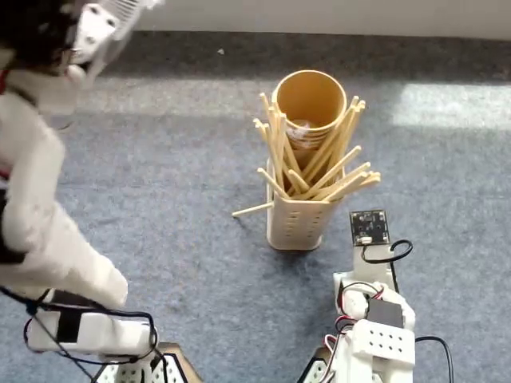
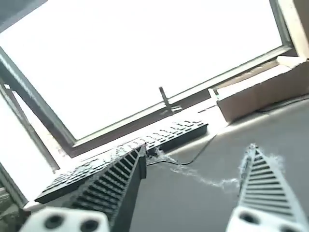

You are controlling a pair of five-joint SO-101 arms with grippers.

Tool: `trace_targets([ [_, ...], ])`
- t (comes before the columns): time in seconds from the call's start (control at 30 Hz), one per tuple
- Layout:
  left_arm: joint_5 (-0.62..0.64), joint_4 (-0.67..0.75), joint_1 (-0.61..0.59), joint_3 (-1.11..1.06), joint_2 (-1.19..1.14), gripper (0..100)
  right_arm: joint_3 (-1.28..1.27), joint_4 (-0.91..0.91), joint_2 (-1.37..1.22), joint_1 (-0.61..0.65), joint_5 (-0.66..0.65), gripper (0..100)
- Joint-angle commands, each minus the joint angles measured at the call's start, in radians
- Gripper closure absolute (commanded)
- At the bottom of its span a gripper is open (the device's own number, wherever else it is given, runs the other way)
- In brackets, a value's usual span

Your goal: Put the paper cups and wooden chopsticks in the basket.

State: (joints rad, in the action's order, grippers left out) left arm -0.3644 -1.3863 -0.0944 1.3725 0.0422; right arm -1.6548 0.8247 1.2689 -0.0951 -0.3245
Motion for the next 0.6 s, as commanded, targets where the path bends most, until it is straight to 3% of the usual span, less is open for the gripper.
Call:
trace_targets([
  [0.0, -0.009, -0.049, -0.234, 0.104, 0.076, 68, -0.013, -0.013, 0.002, 0.016, -0.012, 79.6],
  [0.1, -0.009, -0.210, -0.344, 0.116, 0.104, 68, -0.013, -0.013, 0.002, 0.016, -0.012, 79.6],
  [0.17, -0.003, -0.400, -0.344, 0.111, 0.105, 68, -0.013, -0.013, 0.002, 0.016, -0.012, 79.6],
  [0.2, 0.003, -0.431, -0.341, 0.084, 0.105, 68, -0.013, -0.013, 0.002, 0.016, -0.012, 79.6],
  [0.37, 0.011, -0.413, -0.455, -0.232, 0.205, 67, -0.013, -0.013, 0.002, 0.015, -0.012, 79.6],
  [0.57, -0.011, -0.410, -0.372, -0.693, 0.521, 68, -0.012, -0.015, 0.002, 0.016, -0.012, 79.6],
])
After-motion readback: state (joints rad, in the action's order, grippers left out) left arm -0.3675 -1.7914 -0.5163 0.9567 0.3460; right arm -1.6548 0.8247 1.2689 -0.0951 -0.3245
